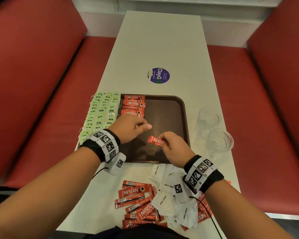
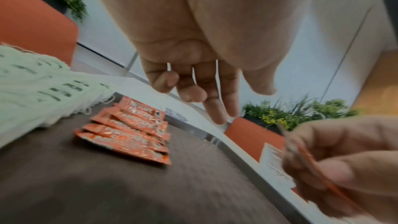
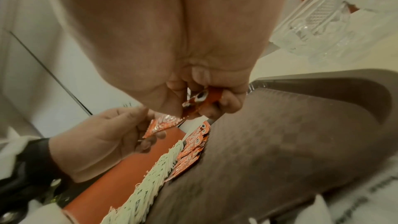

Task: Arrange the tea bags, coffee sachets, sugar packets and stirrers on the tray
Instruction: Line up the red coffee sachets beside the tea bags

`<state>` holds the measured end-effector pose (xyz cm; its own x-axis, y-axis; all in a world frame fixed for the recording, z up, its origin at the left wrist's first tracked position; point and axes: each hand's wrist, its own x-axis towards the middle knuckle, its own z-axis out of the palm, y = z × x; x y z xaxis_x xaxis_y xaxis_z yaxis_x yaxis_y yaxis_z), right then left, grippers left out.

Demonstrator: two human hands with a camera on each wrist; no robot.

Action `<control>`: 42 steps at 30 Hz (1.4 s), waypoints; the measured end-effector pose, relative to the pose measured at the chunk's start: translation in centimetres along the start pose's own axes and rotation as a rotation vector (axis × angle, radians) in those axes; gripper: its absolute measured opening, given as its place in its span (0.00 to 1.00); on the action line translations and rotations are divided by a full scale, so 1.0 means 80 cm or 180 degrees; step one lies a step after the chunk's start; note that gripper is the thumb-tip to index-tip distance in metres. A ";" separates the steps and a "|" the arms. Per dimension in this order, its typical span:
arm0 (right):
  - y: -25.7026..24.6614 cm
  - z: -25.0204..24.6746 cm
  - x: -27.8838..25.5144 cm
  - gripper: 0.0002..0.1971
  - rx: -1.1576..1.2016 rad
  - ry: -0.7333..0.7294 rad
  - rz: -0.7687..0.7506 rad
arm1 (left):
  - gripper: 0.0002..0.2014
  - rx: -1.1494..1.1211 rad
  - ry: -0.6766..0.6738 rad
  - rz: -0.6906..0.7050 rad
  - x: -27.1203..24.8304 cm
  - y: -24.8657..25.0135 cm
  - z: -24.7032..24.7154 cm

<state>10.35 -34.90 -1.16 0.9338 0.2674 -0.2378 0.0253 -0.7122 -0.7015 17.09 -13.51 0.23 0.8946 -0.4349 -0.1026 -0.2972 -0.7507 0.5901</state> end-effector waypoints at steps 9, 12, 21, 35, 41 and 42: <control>-0.007 0.016 0.004 0.19 -0.0121 0.0131 -0.0283 | 0.04 0.1026 -0.0169 -0.0160 -0.020 -0.029 0.009; -0.008 0.026 -0.004 0.21 -0.0503 -0.0106 -0.0397 | 0.07 0.1564 -0.0325 -0.0666 -0.027 -0.051 0.008; -0.033 0.078 -0.030 0.19 -0.1310 -0.1542 -0.0964 | 0.09 0.1927 -0.0261 -0.0787 -0.023 -0.065 0.024; -0.030 0.104 -0.023 0.12 -0.1645 -0.1601 -0.0884 | 0.04 0.1893 -0.0172 -0.1060 0.019 -0.055 0.028; -0.026 0.095 -0.025 0.05 -0.1329 -0.1541 -0.0928 | 0.07 0.1727 0.0072 -0.0967 0.013 -0.050 0.027; -0.026 0.092 -0.026 0.04 -0.1252 -0.1511 -0.0924 | 0.08 0.1659 0.0124 -0.0901 0.007 -0.047 0.026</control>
<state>5.74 -29.19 -4.17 0.6140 0.6751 -0.4089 0.4629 -0.7276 -0.5062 18.04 -11.99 -3.73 0.9717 -0.1710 -0.1632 -0.1611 -0.9843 0.0722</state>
